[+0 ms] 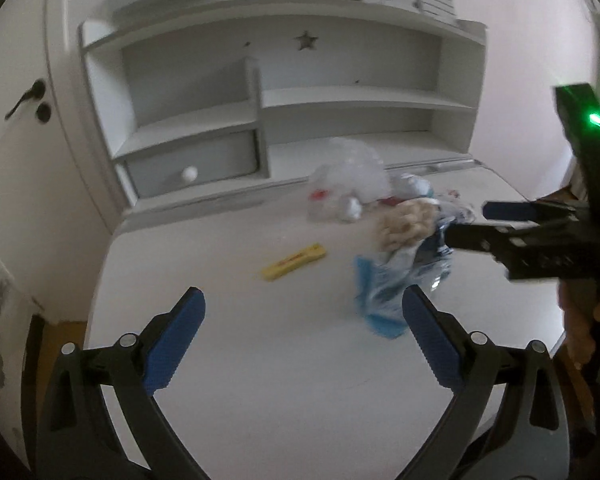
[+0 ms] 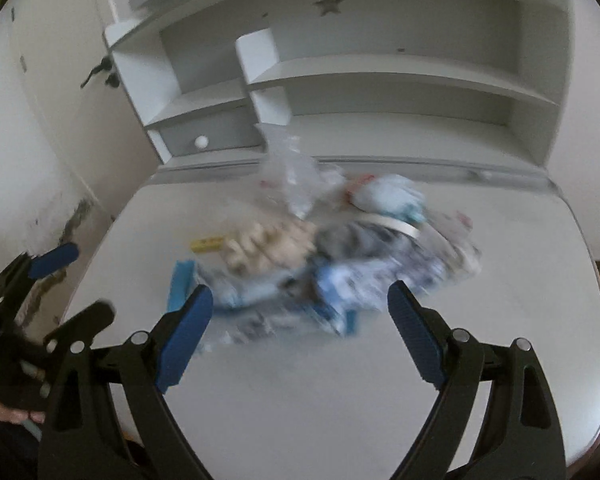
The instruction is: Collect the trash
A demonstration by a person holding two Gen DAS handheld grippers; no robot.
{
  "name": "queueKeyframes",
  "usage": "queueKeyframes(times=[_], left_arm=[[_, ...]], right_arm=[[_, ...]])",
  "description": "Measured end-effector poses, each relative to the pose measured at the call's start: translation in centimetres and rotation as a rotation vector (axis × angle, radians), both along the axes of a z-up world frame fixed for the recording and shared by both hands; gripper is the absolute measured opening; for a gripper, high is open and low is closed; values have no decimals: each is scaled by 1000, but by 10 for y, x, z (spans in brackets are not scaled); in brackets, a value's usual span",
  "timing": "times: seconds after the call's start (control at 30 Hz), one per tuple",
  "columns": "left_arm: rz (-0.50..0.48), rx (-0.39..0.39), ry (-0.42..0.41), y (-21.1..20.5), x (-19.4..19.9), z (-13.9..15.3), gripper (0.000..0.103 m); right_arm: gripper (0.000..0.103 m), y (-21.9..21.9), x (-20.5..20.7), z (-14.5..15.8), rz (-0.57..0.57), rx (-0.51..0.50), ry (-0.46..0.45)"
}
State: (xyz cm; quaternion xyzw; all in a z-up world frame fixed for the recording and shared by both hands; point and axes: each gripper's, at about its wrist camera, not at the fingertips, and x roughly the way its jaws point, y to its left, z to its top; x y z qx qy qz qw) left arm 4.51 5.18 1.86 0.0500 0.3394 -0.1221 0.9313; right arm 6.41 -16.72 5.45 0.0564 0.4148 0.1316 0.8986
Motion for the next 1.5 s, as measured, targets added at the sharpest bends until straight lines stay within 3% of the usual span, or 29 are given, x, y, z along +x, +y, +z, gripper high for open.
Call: queueKeyframes(times=[0.2, 0.23, 0.27, 0.37, 0.57, 0.67, 0.8, 0.9, 0.97, 1.07, 1.17, 1.23, 1.3, 1.37, 1.5], left_arm=[[38, 10, 45, 28, 0, -17, 96], [41, 12, 51, 31, 1, -20, 96], [42, 18, 58, 35, 3, -23, 96], [37, 27, 59, 43, 6, -28, 96], [8, 4, 116, 43, 52, -37, 96], [-25, 14, 102, 27, 78, -35, 96], [-120, 81, 93, -13, 126, -36, 96], [-265, 190, 140, -48, 163, -46, 96], [-268, 239, 119, -58, 177, -49, 96], [-317, 215, 137, -68, 197, -52, 96], [-330, 243, 146, -75, 212, -63, 95], [-333, 238, 164, -77, 219, -68, 86], [-336, 227, 189, -78, 222, -71, 48], [-312, 218, 210, -76, 223, -68, 33], [-249, 242, 192, -74, 214, -48, 25]], right_arm=[[83, 31, 33, -14, 38, -59, 30], [75, 33, 35, -16, 43, -73, 33], [55, 35, 36, -17, 49, -81, 36], [34, 35, 35, -12, 62, -64, 10], [33, 19, 25, 16, 72, 11, -55], [33, 2, 10, 28, 62, 26, -85], [34, -21, -8, 31, 51, 43, -88], [34, -37, -14, 23, 57, 60, -43], [34, -48, -19, 18, 47, 56, -34], [34, -65, -22, 13, 25, 58, -27], [34, -79, -22, 5, 5, 55, -9], [34, -87, -23, 0, -7, 53, 3], [34, -96, -25, -4, -18, 51, 11], [34, -105, -29, -4, -35, 52, 13], [34, -129, -41, -1, -92, 60, 5]])
